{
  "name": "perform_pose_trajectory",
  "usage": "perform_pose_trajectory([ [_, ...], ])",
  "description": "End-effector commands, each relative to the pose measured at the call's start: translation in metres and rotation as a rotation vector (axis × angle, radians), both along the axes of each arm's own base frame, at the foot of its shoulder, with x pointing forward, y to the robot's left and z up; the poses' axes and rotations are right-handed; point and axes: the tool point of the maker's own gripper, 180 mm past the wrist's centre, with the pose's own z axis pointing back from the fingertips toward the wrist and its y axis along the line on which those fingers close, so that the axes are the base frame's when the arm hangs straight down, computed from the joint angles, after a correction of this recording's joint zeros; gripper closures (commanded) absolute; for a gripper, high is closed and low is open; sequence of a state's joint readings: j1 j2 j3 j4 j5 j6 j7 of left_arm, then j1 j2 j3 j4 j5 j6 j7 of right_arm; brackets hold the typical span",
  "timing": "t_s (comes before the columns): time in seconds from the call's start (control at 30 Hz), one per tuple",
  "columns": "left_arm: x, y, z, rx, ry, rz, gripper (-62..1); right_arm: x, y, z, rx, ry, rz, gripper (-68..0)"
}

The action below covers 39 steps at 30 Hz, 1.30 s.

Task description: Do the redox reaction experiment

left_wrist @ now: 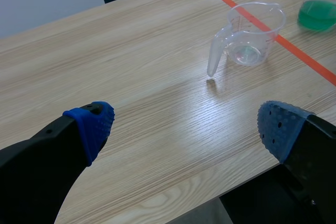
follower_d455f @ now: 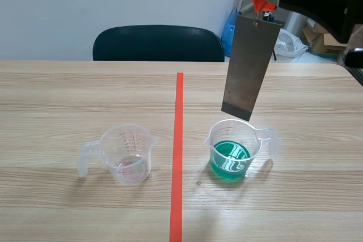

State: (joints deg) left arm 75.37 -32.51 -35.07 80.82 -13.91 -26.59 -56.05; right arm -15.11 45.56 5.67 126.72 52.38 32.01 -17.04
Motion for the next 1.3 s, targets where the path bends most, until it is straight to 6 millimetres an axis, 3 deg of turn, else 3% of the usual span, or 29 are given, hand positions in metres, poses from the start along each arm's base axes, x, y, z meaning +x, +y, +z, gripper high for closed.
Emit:
perform_pose_trajectory([
  [0.0,0.001,0.001,0.006,-0.009,-0.028,0.010,-58.5,0.000,0.000,0.008,0.009,-0.024,0.005,-0.6],
  [0.3,0.002,0.001,0.007,-0.008,-0.028,0.003,-58.5,0.000,0.000,0.008,0.009,-0.024,0.005,-0.6],
  [0.37,0.004,-0.001,0.007,-0.010,-0.025,-0.015,-55.5,0.000,0.000,0.008,0.009,-0.024,0.005,-0.6],
  [0.57,0.010,-0.016,0.000,-0.138,0.099,-0.158,-23.2,0.000,0.000,0.008,0.009,-0.024,0.005,-0.6],
  [0.83,0.071,-0.029,0.020,-0.148,-0.036,-0.309,-2.3,0.000,0.000,0.008,0.009,-0.024,0.005,-0.6],
  [1.27,0.141,-0.109,0.008,-0.242,-0.061,-0.526,-2.3,0.000,0.000,0.008,0.009,-0.024,0.005,-0.6],
])
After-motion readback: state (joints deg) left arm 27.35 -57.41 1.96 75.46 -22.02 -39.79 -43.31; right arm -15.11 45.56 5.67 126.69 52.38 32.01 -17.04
